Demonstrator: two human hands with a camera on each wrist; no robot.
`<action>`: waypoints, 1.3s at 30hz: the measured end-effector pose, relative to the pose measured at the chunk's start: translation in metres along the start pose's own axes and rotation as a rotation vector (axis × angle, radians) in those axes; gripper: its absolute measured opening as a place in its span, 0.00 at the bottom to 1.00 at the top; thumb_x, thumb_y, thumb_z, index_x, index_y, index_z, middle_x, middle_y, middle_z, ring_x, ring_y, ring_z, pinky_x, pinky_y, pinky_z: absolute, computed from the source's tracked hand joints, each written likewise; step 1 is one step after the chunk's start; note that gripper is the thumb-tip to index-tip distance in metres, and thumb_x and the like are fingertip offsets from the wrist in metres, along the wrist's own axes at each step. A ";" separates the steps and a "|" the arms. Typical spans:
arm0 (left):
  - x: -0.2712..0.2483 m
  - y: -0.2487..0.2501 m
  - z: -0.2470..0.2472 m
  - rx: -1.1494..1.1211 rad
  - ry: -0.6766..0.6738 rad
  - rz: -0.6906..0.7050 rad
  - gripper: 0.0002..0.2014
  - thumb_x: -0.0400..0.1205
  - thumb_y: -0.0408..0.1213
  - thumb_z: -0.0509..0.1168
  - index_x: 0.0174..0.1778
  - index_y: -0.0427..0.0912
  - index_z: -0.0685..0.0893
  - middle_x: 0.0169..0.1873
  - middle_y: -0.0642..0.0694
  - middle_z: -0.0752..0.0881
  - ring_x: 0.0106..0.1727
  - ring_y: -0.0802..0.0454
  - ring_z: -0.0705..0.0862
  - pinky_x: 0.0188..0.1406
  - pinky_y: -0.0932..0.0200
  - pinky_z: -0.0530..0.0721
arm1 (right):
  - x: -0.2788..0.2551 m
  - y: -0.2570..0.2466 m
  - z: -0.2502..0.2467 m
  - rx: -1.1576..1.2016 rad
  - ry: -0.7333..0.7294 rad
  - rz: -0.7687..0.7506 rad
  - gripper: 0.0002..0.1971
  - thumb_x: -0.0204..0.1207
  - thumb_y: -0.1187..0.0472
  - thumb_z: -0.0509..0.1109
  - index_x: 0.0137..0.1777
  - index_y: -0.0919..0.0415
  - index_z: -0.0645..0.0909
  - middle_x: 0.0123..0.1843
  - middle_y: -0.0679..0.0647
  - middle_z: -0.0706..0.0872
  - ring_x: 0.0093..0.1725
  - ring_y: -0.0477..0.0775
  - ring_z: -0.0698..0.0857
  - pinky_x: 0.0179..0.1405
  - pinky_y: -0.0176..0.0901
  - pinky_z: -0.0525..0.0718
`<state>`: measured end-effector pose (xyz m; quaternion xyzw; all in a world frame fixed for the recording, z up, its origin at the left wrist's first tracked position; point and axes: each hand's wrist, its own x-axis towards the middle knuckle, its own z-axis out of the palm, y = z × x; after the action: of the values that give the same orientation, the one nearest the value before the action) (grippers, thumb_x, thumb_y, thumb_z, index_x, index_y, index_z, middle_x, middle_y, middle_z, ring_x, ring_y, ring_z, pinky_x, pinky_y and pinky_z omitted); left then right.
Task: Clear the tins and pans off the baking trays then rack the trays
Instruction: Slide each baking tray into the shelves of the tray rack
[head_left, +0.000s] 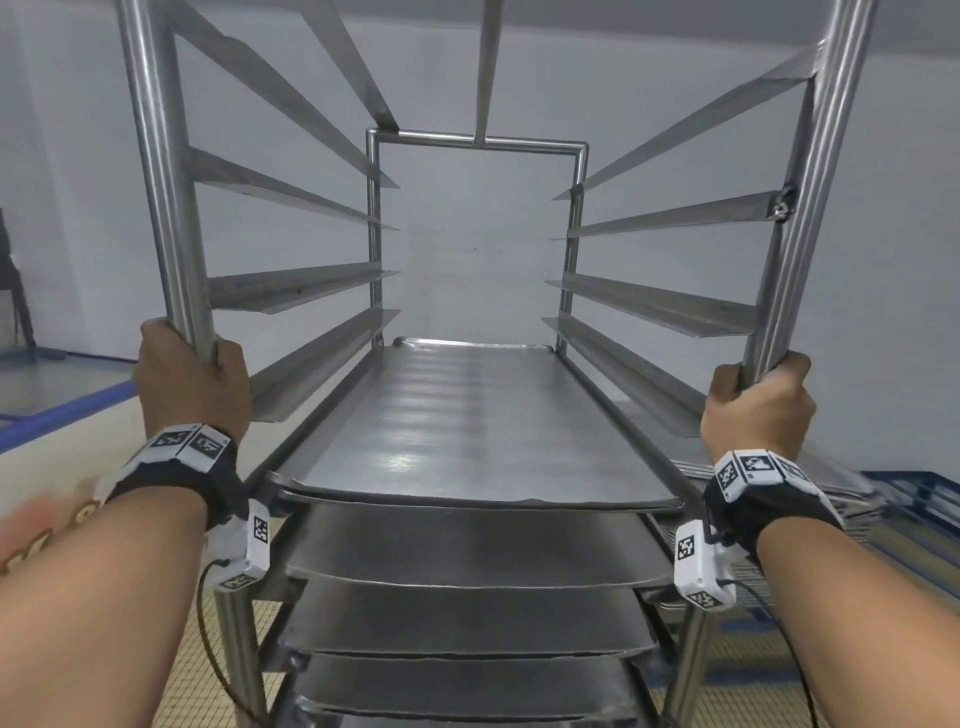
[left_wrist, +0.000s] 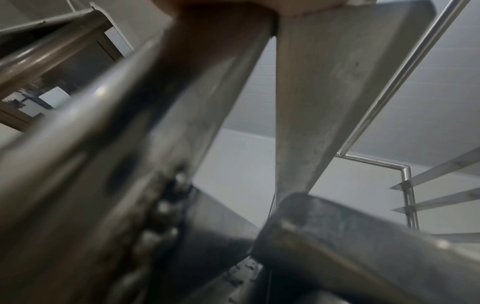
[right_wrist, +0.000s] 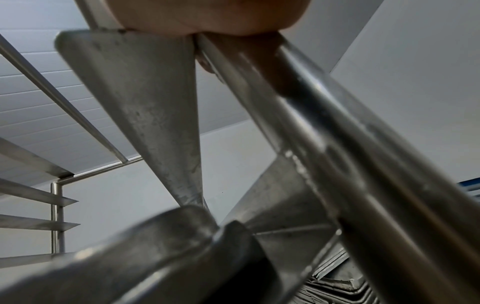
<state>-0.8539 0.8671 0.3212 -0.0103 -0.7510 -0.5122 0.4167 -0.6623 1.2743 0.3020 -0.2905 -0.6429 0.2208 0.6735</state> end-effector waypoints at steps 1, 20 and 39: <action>0.002 0.000 0.011 0.005 -0.005 0.002 0.17 0.85 0.37 0.61 0.64 0.29 0.72 0.55 0.28 0.80 0.52 0.32 0.79 0.46 0.45 0.76 | 0.004 0.006 0.009 0.003 -0.003 0.003 0.12 0.80 0.63 0.64 0.55 0.72 0.72 0.38 0.67 0.81 0.32 0.65 0.77 0.32 0.51 0.77; 0.060 -0.018 0.206 0.169 0.117 -0.037 0.16 0.82 0.39 0.61 0.58 0.29 0.72 0.51 0.25 0.81 0.52 0.26 0.81 0.51 0.38 0.79 | 0.072 0.078 0.187 0.018 -0.029 0.034 0.12 0.80 0.64 0.65 0.56 0.73 0.71 0.38 0.61 0.75 0.34 0.62 0.74 0.34 0.48 0.71; 0.137 -0.061 0.401 0.067 0.103 0.066 0.14 0.80 0.44 0.58 0.53 0.37 0.69 0.45 0.30 0.79 0.42 0.32 0.80 0.41 0.38 0.83 | 0.134 0.138 0.374 -0.023 -0.021 0.075 0.12 0.80 0.62 0.62 0.57 0.70 0.70 0.39 0.63 0.76 0.35 0.65 0.77 0.34 0.54 0.78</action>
<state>-1.2172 1.0937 0.3103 0.0053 -0.7446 -0.4725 0.4715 -1.0137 1.5059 0.3090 -0.3196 -0.6412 0.2416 0.6545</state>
